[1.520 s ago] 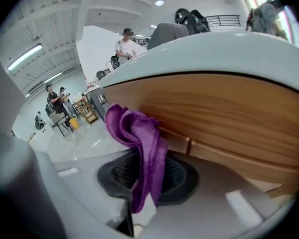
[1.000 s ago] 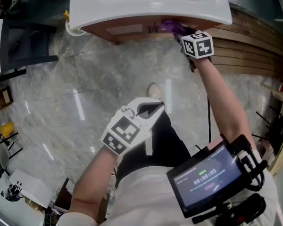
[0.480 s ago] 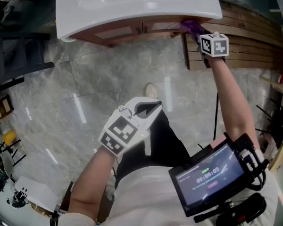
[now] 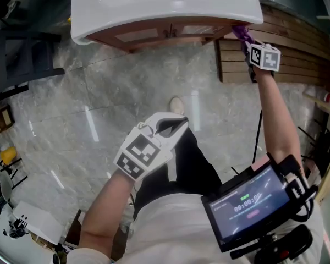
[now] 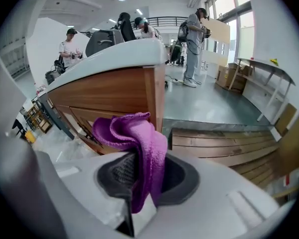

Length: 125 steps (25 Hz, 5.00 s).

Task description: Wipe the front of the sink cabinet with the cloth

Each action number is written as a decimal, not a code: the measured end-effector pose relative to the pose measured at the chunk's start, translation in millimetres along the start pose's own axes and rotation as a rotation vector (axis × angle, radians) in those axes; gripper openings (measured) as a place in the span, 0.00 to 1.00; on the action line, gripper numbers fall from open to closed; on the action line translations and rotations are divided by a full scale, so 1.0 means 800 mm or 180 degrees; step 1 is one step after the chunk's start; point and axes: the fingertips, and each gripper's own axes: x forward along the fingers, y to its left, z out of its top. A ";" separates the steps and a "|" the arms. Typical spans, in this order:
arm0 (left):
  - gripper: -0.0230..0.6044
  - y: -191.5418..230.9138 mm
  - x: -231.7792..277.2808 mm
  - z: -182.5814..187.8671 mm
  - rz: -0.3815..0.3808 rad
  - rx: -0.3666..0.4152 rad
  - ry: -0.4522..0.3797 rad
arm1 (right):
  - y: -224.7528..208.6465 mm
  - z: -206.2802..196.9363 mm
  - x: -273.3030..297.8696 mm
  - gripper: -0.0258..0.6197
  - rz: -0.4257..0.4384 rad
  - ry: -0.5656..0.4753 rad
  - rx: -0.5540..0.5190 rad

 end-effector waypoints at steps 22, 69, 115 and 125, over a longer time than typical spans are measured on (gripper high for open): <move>0.05 0.052 -0.163 -0.085 0.0739 -0.0461 -0.0415 | 0.623 0.023 0.077 0.17 0.2053 0.0064 -0.1364; 0.05 0.005 -0.017 -0.011 0.0008 0.0002 -0.0080 | 0.222 0.017 0.081 0.17 0.0925 -0.0080 0.0278; 0.05 0.019 -0.125 -0.075 0.0559 -0.0315 -0.0365 | 0.502 -0.028 0.064 0.17 0.1851 0.0134 -0.0365; 0.05 0.050 -0.192 -0.127 0.0877 -0.0645 -0.0594 | 0.669 0.007 0.133 0.17 0.2145 0.0383 -0.0689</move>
